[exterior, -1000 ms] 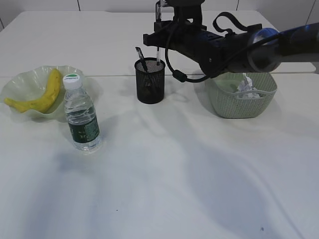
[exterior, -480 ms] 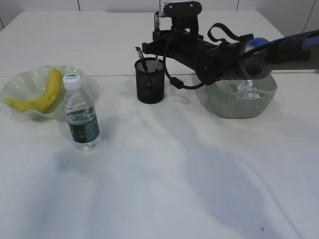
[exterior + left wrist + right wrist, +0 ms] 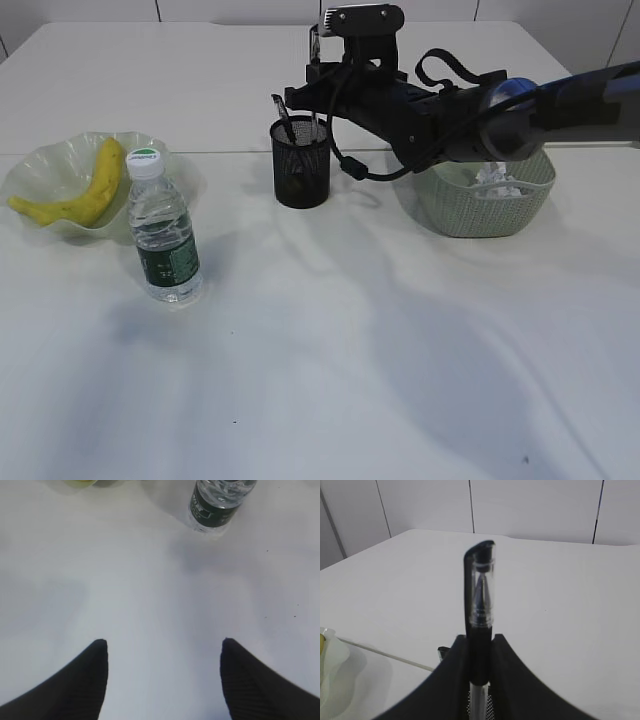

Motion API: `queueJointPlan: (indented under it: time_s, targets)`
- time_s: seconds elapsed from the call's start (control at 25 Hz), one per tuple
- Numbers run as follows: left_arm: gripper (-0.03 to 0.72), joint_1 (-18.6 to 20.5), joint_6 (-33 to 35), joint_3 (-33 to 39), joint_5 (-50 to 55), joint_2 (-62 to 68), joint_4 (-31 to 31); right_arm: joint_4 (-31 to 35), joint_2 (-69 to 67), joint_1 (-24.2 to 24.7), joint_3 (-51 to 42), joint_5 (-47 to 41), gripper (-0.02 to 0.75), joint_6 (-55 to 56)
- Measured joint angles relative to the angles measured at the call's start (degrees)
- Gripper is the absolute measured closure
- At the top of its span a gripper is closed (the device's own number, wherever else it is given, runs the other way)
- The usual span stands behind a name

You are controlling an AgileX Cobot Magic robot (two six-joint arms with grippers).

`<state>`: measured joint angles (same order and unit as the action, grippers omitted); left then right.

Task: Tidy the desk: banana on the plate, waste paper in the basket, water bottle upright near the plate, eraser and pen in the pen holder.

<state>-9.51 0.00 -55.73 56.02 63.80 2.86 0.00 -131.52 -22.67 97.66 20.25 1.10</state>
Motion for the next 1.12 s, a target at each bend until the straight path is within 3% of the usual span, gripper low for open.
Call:
queueJointPlan:
  time_s: [0.32,0.68,1.12]
  targets:
    - [0.193,0.00,0.00,0.00,0.00,0.00,0.00,0.00,0.00,0.00,0.00,0.00,0.517,0.00]
    - [0.193,0.00,0.00,0.00,0.00,0.00,0.00,0.00,0.00,0.00,0.00,-0.87,0.501,0.00]
    - [0.193,0.00,0.00,0.00,0.00,0.00,0.00,-1.47,6.61,0.00,0.09,-19.51,0.500,0.00]
